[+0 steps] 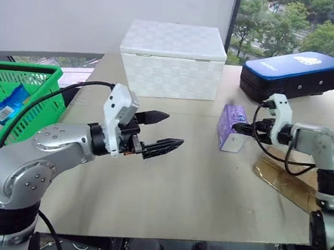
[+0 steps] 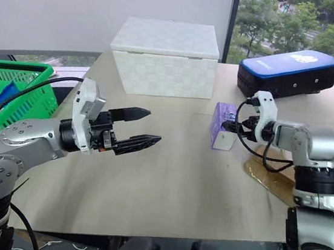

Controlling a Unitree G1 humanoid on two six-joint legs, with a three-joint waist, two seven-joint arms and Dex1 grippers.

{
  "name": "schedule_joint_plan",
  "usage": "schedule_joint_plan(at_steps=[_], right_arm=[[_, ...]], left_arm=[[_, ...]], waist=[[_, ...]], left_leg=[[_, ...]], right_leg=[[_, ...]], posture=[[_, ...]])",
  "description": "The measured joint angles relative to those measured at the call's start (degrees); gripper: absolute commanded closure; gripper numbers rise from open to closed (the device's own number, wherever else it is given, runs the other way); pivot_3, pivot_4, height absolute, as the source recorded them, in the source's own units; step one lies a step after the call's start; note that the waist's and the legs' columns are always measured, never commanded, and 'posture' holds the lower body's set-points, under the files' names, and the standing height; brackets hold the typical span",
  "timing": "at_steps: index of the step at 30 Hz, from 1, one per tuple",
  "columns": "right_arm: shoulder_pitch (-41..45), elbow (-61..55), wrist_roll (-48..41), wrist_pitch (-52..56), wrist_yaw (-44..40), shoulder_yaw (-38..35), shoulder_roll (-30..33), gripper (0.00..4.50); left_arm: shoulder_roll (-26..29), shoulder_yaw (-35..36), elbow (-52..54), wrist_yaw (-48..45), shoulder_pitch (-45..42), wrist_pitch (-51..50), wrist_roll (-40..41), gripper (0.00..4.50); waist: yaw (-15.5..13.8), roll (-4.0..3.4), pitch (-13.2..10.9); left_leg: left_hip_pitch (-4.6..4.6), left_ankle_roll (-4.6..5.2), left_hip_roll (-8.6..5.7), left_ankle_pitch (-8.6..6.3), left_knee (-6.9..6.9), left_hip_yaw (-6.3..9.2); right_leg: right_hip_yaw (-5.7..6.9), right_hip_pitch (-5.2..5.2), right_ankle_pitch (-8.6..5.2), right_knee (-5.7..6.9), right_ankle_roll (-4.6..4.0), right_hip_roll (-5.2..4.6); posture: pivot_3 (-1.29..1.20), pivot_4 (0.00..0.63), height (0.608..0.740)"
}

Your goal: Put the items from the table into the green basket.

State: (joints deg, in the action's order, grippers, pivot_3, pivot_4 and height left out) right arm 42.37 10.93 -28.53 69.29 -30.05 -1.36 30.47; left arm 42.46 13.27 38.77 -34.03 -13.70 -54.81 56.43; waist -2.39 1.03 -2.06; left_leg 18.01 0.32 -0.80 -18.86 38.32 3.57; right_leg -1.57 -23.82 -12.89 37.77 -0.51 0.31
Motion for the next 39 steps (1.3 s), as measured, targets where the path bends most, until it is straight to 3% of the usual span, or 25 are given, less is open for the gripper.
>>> schedule_joint_plan(at_steps=[4,8,10,17,20,23,26,27,29,31,39], right_arm=[[2.0,4.1,1.9,-3.4,-2.6,2.3,0.1,3.2],[2.0,3.7,1.2,-4.2,-5.7,1.3,1.4,4.46],[1.4,2.4,-1.0,-3.1,-7.0,-1.4,1.5,4.46],[-0.6,-15.6,-22.8,11.7,-8.5,-17.5,-4.6,4.46],[-2.4,-22.5,-24.5,12.9,-3.9,-17.1,-7.9,4.46],[-5.4,-23.9,-15.6,6.3,1.7,-9.4,-5.8,3.68],[-6.7,-23.4,-8.9,2.3,5.2,-5.5,-2.6,2.27],[-6.7,-23.4,-7.3,1.7,6.2,-5.0,-1.4,1.61],[-6.7,-23.6,-5.2,0.8,7.0,-3.5,0.3,0.95],[-6.7,-23.9,-2.0,-0.4,7.7,-0.7,2.3,0.01],[-7.5,-26.2,0.2,0.6,9.5,3.0,-1.3,0.01]], left_arm=[[0.4,0.4,0.6,0.8,1.5,0.2,0.1,0.0],[-0.5,2.5,1.1,3.8,3.6,0.2,3.5,0.0],[-2.2,3.2,1.0,6.6,4.4,-0.1,7.7,0.0],[-7.8,4.1,-6.5,20.3,6.4,-0.9,28.0,0.0],[-8.5,2.8,-8.9,22.0,7.6,-0.5,29.2,0.0],[-7.9,0.8,-9.0,21.4,8.5,-0.6,28.0,0.0],[-6.5,0.7,-8.9,20.3,8.9,-0.6,27.9,0.0],[-5.7,0.7,-8.6,19.8,8.9,-0.5,27.8,0.0],[-5.0,0.7,-8.1,19.0,9.0,-0.4,27.0,0.0],[-3.7,0.8,-7.8,17.9,9.6,0.0,26.6,0.0],[-1.7,1.0,-5.5,16.7,11.9,0.7,25.8,0.0]], waist=[[-0.1,0.01,0.0],[-0.3,0.0,0.0],[-0.4,0.0,0.0],[-0.5,-0.11,0.0],[-0.2,-0.18,0.0],[0.0,-0.18,0.0],[0.1,-0.25,0.0],[0.1,-0.25,0.0],[0.2,-0.26,0.0],[0.3,-0.28,0.0],[0.1,-0.29,0.0]], left_leg=[[-0.02,0.01,0.0,-0.01,0.0,0.04],[-0.04,0.02,0.03,-0.02,-0.01,0.19],[-0.03,0.03,0.05,-0.02,-0.01,0.27],[0.0,0.07,0.15,-0.05,-0.01,0.6],[-0.03,0.06,-0.01,-0.05,-0.02,0.61],[-0.01,0.02,-0.1,-0.03,-0.01,0.58],[0.02,-0.23,-0.12,0.12,-0.02,0.58],[0.02,-0.23,-0.11,0.12,-0.03,0.59],[0.01,-0.24,-0.09,0.12,-0.07,0.56],[0.0,-0.23,-0.07,0.11,-0.11,0.54],[0.01,-0.2,-0.06,0.09,-0.1,0.57]], right_leg=[[0.0,0.0,0.0,-0.01,0.01,-0.02],[0.01,0.01,0.0,0.0,0.01,-0.06],[0.02,0.01,0.0,0.0,0.02,-0.08],[0.21,0.03,0.0,-0.02,0.03,-0.13],[0.22,0.07,-0.01,0.0,0.03,-0.12],[0.24,0.06,-0.02,-0.02,0.05,-0.12],[0.21,0.05,-0.05,-0.04,0.08,-0.2],[0.22,0.04,-0.06,-0.08,0.08,-0.17],[0.17,0.04,-0.07,-0.1,0.07,-0.14],[0.15,0.03,-0.08,-0.1,0.06,-0.11],[0.15,0.03,-0.1,-0.11,0.09,-0.08]], posture=[[0.17,0.002,0.74],[0.16,0.005,0.74],[0.15,0.004,0.74],[0.09,0.0,0.74],[0.08,0.0,0.74],[0.08,0.0,0.74],[0.08,0.0,0.74],[0.09,0.0,0.74],[0.09,0.0,0.74],[0.1,0.0,0.74],[0.12,0.0,0.74]])
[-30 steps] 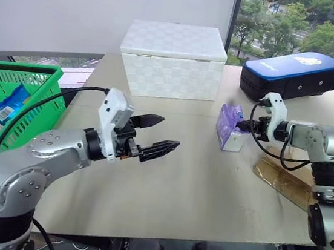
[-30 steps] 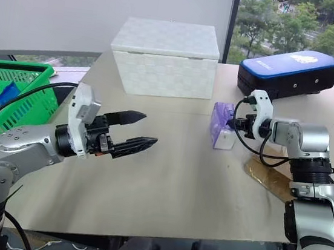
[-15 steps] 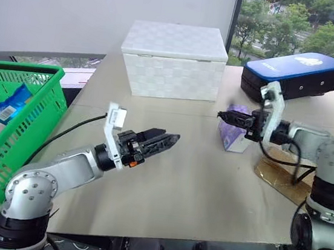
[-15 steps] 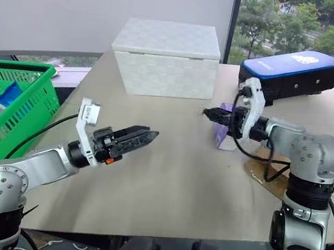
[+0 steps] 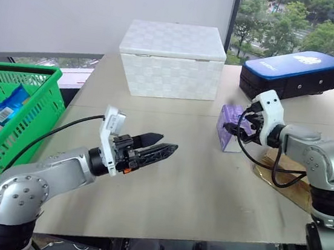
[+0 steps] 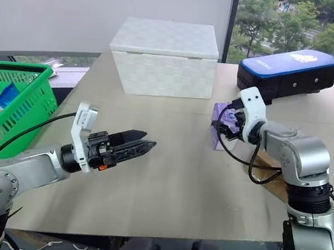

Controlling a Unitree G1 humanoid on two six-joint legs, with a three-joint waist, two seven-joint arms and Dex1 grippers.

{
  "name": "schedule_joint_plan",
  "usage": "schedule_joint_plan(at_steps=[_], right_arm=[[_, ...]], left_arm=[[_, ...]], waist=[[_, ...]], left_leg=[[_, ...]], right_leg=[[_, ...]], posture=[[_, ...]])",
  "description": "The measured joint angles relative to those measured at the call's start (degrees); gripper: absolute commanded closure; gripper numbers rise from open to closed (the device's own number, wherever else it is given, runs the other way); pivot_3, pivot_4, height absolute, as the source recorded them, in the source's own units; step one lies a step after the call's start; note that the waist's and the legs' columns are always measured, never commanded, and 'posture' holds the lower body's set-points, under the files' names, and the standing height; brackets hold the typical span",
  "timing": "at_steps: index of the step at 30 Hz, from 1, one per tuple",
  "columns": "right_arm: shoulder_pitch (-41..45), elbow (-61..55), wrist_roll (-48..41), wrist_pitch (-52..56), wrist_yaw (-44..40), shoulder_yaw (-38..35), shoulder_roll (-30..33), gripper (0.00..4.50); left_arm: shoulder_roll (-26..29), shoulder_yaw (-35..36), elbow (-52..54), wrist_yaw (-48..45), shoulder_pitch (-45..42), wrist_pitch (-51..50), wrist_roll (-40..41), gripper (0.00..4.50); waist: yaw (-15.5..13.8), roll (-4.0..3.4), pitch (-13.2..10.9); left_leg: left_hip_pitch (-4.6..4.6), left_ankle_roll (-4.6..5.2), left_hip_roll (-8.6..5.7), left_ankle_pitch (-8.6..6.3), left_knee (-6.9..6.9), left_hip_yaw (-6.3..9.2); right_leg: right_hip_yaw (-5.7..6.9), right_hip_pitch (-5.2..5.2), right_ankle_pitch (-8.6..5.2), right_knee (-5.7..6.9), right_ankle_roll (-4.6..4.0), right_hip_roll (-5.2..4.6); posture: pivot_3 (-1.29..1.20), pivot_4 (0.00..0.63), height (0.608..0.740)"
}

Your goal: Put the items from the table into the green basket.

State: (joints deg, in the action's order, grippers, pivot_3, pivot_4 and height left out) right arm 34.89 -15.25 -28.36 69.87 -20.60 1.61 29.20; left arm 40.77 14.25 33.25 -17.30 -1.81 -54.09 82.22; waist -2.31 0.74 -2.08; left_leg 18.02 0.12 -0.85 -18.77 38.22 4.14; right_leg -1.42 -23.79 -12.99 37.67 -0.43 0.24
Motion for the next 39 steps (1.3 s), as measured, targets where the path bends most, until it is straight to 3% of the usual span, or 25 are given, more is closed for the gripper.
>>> schedule_joint_plan(at_steps=[11,20,25,27,30,33,39], right_arm=[[0.0,6.1,5.8,-0.8,3.6,0.8,-1.0,0.01],[1.3,17.1,7.9,-1.0,5.8,-0.4,-7.8,0.01],[1.3,18.7,8.6,-3.2,4.7,-0.6,-7.6,2.29],[1.2,18.5,8.1,-5.1,3.5,-2.4,-7.5,2.96],[0.8,14.8,2.5,-4.7,-0.5,-7.8,-7.6,3.09],[1.1,5.9,-13.6,2.6,-5.9,-18.2,-11.5,3.09],[2.0,-2.6,-29.7,8.2,-7.5,-20.5,-16.1,3.1]], left_arm=[[0.2,-0.1,0.0,0.2,-0.1,1.0,0.0,0.0],[0.2,-0.2,0.1,0.2,0.4,1.4,0.0,0.0],[0.2,-0.2,0.3,1.0,1.2,2.2,0.0,0.0],[-0.1,-0.2,0.5,1.9,1.5,2.5,0.2,0.0],[-1.1,-0.2,0.5,3.6,1.7,3.1,1.8,0.0],[-3.5,-0.2,-1.0,6.8,1.2,4.2,7.5,0.0],[-8.7,-1.7,-6.1,13.8,-2.7,7.3,19.8,0.0]], waist=[[0.1,-0.02,0.0],[-0.1,-0.03,0.0],[-0.1,-0.08,-0.1],[-0.2,-0.17,-0.1],[-0.2,-0.32,-0.2],[0.0,-0.48,-0.4],[0.0,-0.53,-0.4]], left_leg=[[0.01,0.04,-0.02,-0.02,-0.02,0.02],[0.04,0.03,-0.03,-0.02,-0.02,0.06],[0.08,0.04,-0.04,-0.02,-0.02,0.13],[0.09,0.18,-0.04,-0.1,-0.02,0.14],[0.11,0.21,-0.02,-0.12,-0.02,0.18],[0.14,0.24,0.05,-0.13,-0.02,0.25],[0.14,0.24,0.02,-0.13,0.04,0.31]], right_leg=[[0.02,0.0,-0.02,-0.04,0.02,-0.01],[0.05,0.0,-0.01,-0.07,0.02,-0.02],[0.12,0.0,-0.02,-0.1,0.02,-0.06],[0.13,0.0,-0.02,-0.09,0.02,-0.06],[0.16,-0.01,-0.02,-0.1,0.03,-0.05],[0.2,-0.02,-0.02,-0.08,0.02,-0.01],[0.3,0.01,-0.02,-0.05,0.03,-0.12]], posture=[[0.12,0.0,0.74],[0.14,0.0,0.74],[0.15,0.001,0.74],[0.15,0.003,0.74],[0.14,0.003,0.74],[0.12,0.001,0.74],[0.1,0.0,0.74]])
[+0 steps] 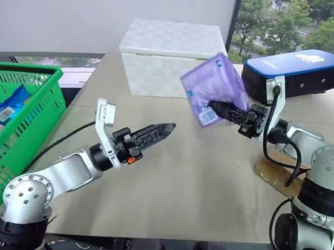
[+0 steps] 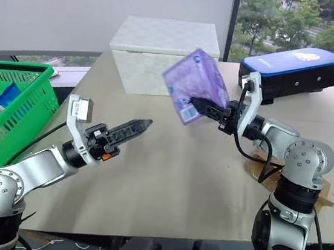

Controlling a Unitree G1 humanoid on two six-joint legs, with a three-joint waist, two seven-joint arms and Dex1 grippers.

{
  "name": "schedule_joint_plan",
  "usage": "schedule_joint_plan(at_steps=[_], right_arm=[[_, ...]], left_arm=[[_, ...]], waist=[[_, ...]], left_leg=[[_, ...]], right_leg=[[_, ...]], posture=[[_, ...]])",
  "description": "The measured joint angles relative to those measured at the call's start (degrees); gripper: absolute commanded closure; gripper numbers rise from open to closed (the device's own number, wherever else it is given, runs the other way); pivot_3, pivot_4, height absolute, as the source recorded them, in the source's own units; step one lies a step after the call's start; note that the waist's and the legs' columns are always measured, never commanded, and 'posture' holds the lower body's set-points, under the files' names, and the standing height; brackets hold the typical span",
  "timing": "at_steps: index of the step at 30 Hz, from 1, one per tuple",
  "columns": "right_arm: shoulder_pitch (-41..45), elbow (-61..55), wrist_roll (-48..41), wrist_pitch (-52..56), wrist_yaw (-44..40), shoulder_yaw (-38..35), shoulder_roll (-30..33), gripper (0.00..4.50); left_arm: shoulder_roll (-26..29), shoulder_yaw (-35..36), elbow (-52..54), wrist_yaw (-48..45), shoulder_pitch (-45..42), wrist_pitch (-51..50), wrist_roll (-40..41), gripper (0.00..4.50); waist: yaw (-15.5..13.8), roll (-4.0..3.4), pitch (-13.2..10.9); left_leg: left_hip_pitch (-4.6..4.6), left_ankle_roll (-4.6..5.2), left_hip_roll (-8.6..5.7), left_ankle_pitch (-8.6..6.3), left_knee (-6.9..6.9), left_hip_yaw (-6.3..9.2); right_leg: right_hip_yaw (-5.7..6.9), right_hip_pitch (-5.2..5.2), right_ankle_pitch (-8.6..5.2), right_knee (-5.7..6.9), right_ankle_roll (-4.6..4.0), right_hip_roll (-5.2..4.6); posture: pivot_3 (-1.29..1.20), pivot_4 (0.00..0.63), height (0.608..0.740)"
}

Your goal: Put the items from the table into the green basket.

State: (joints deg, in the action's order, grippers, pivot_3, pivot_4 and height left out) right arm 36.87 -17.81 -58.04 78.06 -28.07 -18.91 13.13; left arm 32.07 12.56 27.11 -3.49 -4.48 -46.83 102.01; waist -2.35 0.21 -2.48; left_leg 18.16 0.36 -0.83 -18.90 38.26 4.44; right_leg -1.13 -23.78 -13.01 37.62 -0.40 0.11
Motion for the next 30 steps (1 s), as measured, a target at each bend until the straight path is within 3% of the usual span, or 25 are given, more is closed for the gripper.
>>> schedule_joint_plan(at_steps=[3,10,14,15,18,19,24,25,26,27,30], right_arm=[[-0.1,-1.7,-4.7,0.6,0.2,1.7,-0.7,3.11],[-1.0,-1.9,-9.8,0.1,0.8,4.8,-0.2,3.11],[-1.1,-1.9,-11.3,-1.0,1.2,6.0,0.3,3.11],[-1.0,-1.9,-11.8,-1.4,1.5,6.1,0.7,3.11],[-1.1,-1.9,-12.4,-2.3,2.0,6.8,1.2,3.11],[-1.1,-2.2,-12.0,-3.2,2.0,7.4,1.5,2.11],[-0.8,-4.7,-8.8,-7.4,0.6,11.8,3.7,0.05],[-0.7,-4.9,-8.5,-7.5,0.5,12.1,4.0,0.02],[-0.5,-8.5,1.4,-13.5,-4.4,19.6,15.5,0.02],[-0.7,-9.2,6.3,-16.6,-6.5,22.2,20.0,0.02],[-3.2,-9.2,17.8,-26.6,-12.6,28.1,28.2,0.02]], left_arm=[[-2.3,-1.0,-1.0,2.1,-3.0,1.7,7.3,0.0],[-3.9,-4.2,-2.9,3.1,-6.8,1.4,10.1,0.0],[-4.5,-4.7,-3.2,1.8,-8.4,1.0,10.1,1.16],[-4.5,-4.7,-3.1,1.6,-8.4,1.0,10.1,1.87],[-4.2,-4.6,-3.1,1.3,-8.4,1.0,10.1,2.81],[-4.0,-4.4,-3.1,1.3,-8.4,1.1,10.0,3.01],[-2.7,-3.5,-2.9,1.5,-8.2,2.2,9.1,3.02],[-2.6,-3.4,-2.9,1.5,-8.1,2.2,9.0,3.02],[-1.1,-0.9,-1.8,3.0,-8.1,4.0,5.0,3.02],[0.5,1.1,-2.4,3.5,-8.1,5.0,2.8,3.02],[4.3,5.3,-4.0,3.8,-8.4,8.0,-6.6,3.02]], waist=[[0.0,0.0,0.0],[0.0,0.0,0.0],[0.1,0.0,0.0],[0.1,0.0,0.0],[0.1,0.0,0.0],[0.1,0.0,0.0],[0.1,0.0,0.0],[0.1,0.0,0.0],[-0.2,-0.01,0.0],[-0.2,0.01,0.0],[-0.4,0.08,0.0]], left_leg=[[0.07,-0.01,-0.03,0.01,0.04,0.03],[0.09,-0.27,-0.17,0.15,0.02,0.07],[0.09,-0.27,-0.17,0.15,0.02,0.06],[0.09,-0.27,-0.17,0.15,0.03,0.06],[0.1,-0.27,-0.17,0.15,0.03,0.06],[0.11,-0.27,-0.17,0.15,0.03,0.06],[0.22,-0.28,-0.15,0.16,0.04,0.11],[0.24,-0.28,-0.16,0.16,0.04,0.11],[0.47,-0.29,-0.24,0.16,0.1,0.2],[0.47,-0.29,-0.28,0.17,0.09,0.26],[0.5,-0.32,-0.25,0.18,0.04,0.31]], right_leg=[[0.04,-0.01,0.0,-0.03,0.0,-0.08],[0.07,-0.02,-0.01,-0.04,-0.01,-0.03],[0.06,-0.02,-0.01,-0.03,-0.01,-0.02],[0.06,-0.02,-0.01,-0.03,0.0,-0.02],[0.06,-0.02,-0.01,-0.05,0.0,-0.03],[0.06,-0.04,-0.01,-0.04,0.0,-0.03],[0.1,-0.14,-0.01,-0.06,0.01,-0.02],[0.11,-0.15,-0.01,-0.06,0.01,-0.03],[0.18,-0.32,-0.01,-0.11,0.03,-0.13],[0.23,-0.32,-0.03,-0.15,0.06,-0.15],[0.25,-0.32,-0.05,-0.25,0.07,-0.1]], posture=[[0.11,0.0,0.74],[0.11,0.0,0.74],[0.11,0.0,0.74],[0.11,0.0,0.74],[0.11,0.0,0.74],[0.1,0.0,0.74],[0.11,0.0,0.74],[0.13,0.0,0.74],[0.13,0.0,0.74],[0.13,0.0,0.74],[0.16,0.0,0.74]])
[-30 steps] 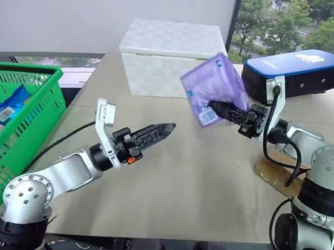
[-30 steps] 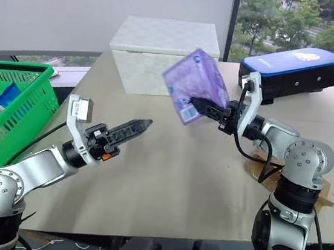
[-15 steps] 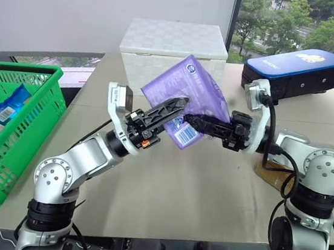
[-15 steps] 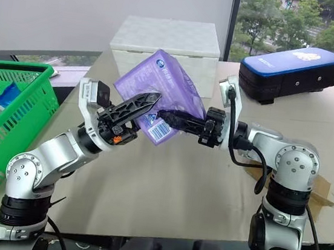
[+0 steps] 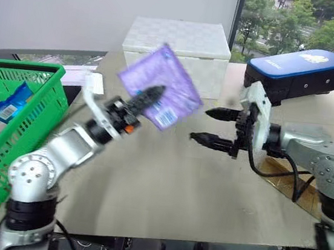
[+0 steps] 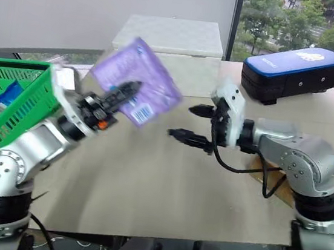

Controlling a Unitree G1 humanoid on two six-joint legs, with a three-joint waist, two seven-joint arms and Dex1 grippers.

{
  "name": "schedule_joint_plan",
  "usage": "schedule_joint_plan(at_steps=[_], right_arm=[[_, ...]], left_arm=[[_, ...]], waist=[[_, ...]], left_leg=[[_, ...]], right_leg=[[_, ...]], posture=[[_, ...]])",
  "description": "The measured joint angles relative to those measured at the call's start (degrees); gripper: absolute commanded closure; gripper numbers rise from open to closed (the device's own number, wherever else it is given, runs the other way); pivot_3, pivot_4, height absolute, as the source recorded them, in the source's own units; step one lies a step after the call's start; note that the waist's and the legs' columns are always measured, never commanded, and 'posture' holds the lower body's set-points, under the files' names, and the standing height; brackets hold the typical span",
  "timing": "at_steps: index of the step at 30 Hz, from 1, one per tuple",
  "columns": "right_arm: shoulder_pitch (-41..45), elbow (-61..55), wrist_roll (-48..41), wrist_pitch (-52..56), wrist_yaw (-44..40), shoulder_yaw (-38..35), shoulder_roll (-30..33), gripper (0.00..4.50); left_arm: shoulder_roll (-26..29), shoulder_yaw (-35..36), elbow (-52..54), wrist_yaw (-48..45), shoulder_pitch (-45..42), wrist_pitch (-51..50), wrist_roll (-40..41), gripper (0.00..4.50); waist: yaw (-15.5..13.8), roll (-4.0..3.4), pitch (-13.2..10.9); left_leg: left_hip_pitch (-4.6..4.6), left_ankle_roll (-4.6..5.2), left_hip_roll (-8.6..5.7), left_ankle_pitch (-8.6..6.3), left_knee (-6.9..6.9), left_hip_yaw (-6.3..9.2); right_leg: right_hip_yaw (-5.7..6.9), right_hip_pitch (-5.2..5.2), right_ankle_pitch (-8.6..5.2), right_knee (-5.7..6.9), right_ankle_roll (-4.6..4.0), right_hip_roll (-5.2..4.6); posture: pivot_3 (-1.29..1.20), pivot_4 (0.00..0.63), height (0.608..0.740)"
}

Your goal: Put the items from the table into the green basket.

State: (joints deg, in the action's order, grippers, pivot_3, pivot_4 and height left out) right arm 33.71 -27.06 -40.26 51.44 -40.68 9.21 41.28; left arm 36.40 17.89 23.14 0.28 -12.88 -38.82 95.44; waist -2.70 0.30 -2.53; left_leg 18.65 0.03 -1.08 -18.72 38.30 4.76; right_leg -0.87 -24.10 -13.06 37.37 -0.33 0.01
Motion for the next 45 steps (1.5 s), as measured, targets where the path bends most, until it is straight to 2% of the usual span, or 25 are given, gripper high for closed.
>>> schedule_joint_plan(at_steps=[3,7,11,12,16,21,22,23,24,26,27,28,33,35,37,38,40,43,45], right_arm=[[-1.4,0.8,4.9,-7.1,-4.8,1.1,2.7,0.02],[-1.8,0.7,5.4,-12.9,-8.9,-2.0,2.7,0.02],[-3.2,-0.2,4.2,-16.4,-10.6,-4.1,0.3,0.02],[-3.2,-0.2,4.1,-16.6,-10.6,-4.1,0.2,0.02],[-3.1,-1.1,2.5,-17.6,-10.5,-5.3,-2.8,0.02],[-1.8,-2.7,-1.3,-17.0,-10.0,-6.2,-4.5,0.02],[-1.7,-3.3,-2.0,-16.7,-9.9,-6.6,-4.5,0.0],[-1.7,-3.5,-2.3,-16.6,-9.9,-6.8,-4.6,0.0],[-1.7,-3.7,-2.5,-16.5,-9.8,-6.9,-4.6,0.0],[-1.7,-5.1,-5.0,-15.3,-8.8,-8.0,-4.9,0.0],[-1.7,-5.8,-5.7,-15.2,-8.6,-8.1,-4.9,0.0],[-1.7,-6.1,-6.0,-15.1,-8.4,-8.1,-4.9,0.0],[-2.4,-6.2,-6.4,-14.1,-6.9,-9.1,-3.5,0.0],[-4.0,-6.0,-5.1,-13.2,-5.9,-9.7,-1.4,0.0],[-9.3,-4.5,-0.3,-12.7,-3.8,-10.0,2.5,0.0],[-9.9,-4.0,0.2,-12.6,-3.7,-10.0,2.8,0.0],[-14.7,-3.3,2.6,-11.9,-1.9,-11.1,4.4,0.0],[-22.3,-2.9,6.1,-11.9,-0.3,-14.0,7.0,0.0],[-29.3,-3.2,7.6,-11.8,-0.4,-16.9,8.9,0.0]], left_arm=[[6.8,0.7,-0.2,-0.1,-0.2,2.7,-16.8,3.02],[12.0,4.0,-1.5,0.0,-0.8,7.1,-34.1,3.02],[20.4,11.9,-12.9,2.3,-0.1,12.9,-55.9,3.02],[20.6,12.3,-13.4,2.5,-0.1,13.1,-56.5,3.02],[22.6,15.9,-23.2,2.5,0.9,14.6,-67.2,3.02],[22.6,15.6,-31.4,0.2,0.6,13.2,-73.4,3.02],[22.5,15.6,-32.2,-0.1,0.5,12.9,-73.7,2.19],[22.5,15.6,-32.5,-0.2,0.4,12.8,-73.8,2.18],[22.4,15.6,-32.8,-0.2,0.4,12.7,-73.9,1.97],[22.0,15.7,-34.4,-0.3,-0.4,11.9,-75.3,0.97],[21.8,15.8,-34.9,-0.3,-0.9,11.9,-75.7,0.71],[21.4,15.8,-35.1,-0.3,-1.7,12.1,-76.2,0.1],[18.0,15.3,-33.0,-3.2,-8.6,16.5,-75.9,0.04],[15.7,13.6,-28.4,-6.8,-10.4,16.7,-73.3,0.04],[10.3,8.9,-19.3,-13.6,-10.8,11.2,-65.3,0.04],[9.7,8.0,-18.3,-14.5,-10.5,10.5,-64.3,0.04],[8.0,3.4,-10.8,-19.6,-6.3,4.0,-57.4,0.04],[8.0,-2.9,-1.6,-26.3,0.5,-0.9,-52.7,0.04],[7.9,-3.2,1.3,-28.5,4.9,-2.9,-50.9,0.04]], waist=[[0.0,0.03,-0.1],[-1.0,0.2,-0.2],[-1.6,0.27,-0.3],[-1.8,0.27,-0.3],[-3.2,0.28,-0.3],[-4.9,0.5,-0.2],[-4.9,0.54,-0.2],[-4.9,0.55,-0.2],[-4.9,0.57,-0.2],[-4.8,0.6,-0.1],[-4.8,0.6,-0.1],[-4.8,0.61,-0.1],[-5.0,0.8,0.0],[-5.3,0.97,0.1],[-5.6,1.02,0.2],[-5.6,1.02,0.2],[-4.8,1.02,0.2],[-3.4,1.03,0.3],[-2.5,1.04,0.3]], left_leg=[[0.03,-0.05,0.02,0.03,-0.06,-0.01],[0.11,-0.05,0.17,0.02,-0.11,0.05],[0.15,-0.05,0.2,0.02,-0.25,0.11],[0.15,-0.05,0.21,0.02,-0.28,0.12],[0.16,-0.05,0.21,0.01,-0.34,0.15],[0.26,-0.05,0.21,0.01,-0.34,0.33],[0.26,-0.05,0.21,0.01,-0.34,0.35],[0.26,-0.05,0.22,0.01,-0.34,0.35],[0.26,-0.05,0.22,0.0,-0.34,0.35],[0.26,-0.05,0.24,0.0,-0.34,0.33],[0.26,-0.05,0.24,0.0,-0.34,0.33],[0.26,-0.04,0.25,-0.01,-0.34,0.33],[0.29,-0.05,0.21,-0.01,-0.34,0.31],[0.31,-0.04,0.12,-0.01,-0.34,0.29],[0.36,0.05,0.0,-0.06,-0.26,0.24],[0.38,0.06,0.0,-0.06,-0.23,0.22],[0.48,0.13,0.01,-0.1,-0.18,0.16],[1.03,0.19,0.07,-0.13,-0.02,0.0],[1.13,0.19,0.12,-0.13,-0.02,-0.14]], right_leg=[[-0.03,-0.04,0.01,-0.06,-0.02,0.03],[0.04,-0.05,0.03,-0.26,-0.01,0.01],[0.13,-0.09,0.03,-0.37,-0.02,0.01],[0.14,-0.1,0.03,-0.38,-0.02,-0.02],[0.2,-0.1,0.04,-0.43,0.0,-0.11],[0.43,-0.1,0.05,-0.45,-0.02,-0.22],[0.45,-0.1,0.05,-0.45,-0.02,-0.23],[0.45,-0.1,0.05,-0.45,-0.02,-0.23],[0.45,-0.1,0.05,-0.45,-0.02,-0.24],[0.45,-0.11,0.06,-0.44,-0.03,-0.26],[0.45,-0.12,0.06,-0.44,-0.03,-0.26],[0.45,-0.12,0.06,-0.44,-0.03,-0.27],[0.49,-0.12,0.08,-0.42,-0.03,-0.41],[0.53,-0.12,0.08,-0.4,-0.02,-0.56],[0.51,-0.11,0.09,-0.41,0.0,-0.69],[0.49,-0.12,0.09,-0.4,0.01,-0.69],[0.43,-0.21,0.1,-0.38,0.03,-0.68],[0.25,-0.84,0.1,-0.26,0.03,-0.56],[0.15,-1.09,0.09,-0.01,0.01,-0.51]], posture=[[0.19,0.0,0.74],[0.22,0.0,0.74],[0.24,0.0,0.74],[0.24,0.0,0.74],[0.23,0.0,0.74],[0.22,0.0,0.74],[0.21,0.0,0.74],[0.21,0.0,0.74],[0.21,0.0,0.74],[0.21,0.0,0.74],[0.2,0.0,0.74],[0.2,0.0,0.74],[0.17,0.0,0.74],[0.16,0.0,0.74],[0.14,0.0,0.74],[0.12,0.0,0.74],[0.11,0.0,0.74],[0.07,0.0,0.74],[0.05,0.0,0.74]])
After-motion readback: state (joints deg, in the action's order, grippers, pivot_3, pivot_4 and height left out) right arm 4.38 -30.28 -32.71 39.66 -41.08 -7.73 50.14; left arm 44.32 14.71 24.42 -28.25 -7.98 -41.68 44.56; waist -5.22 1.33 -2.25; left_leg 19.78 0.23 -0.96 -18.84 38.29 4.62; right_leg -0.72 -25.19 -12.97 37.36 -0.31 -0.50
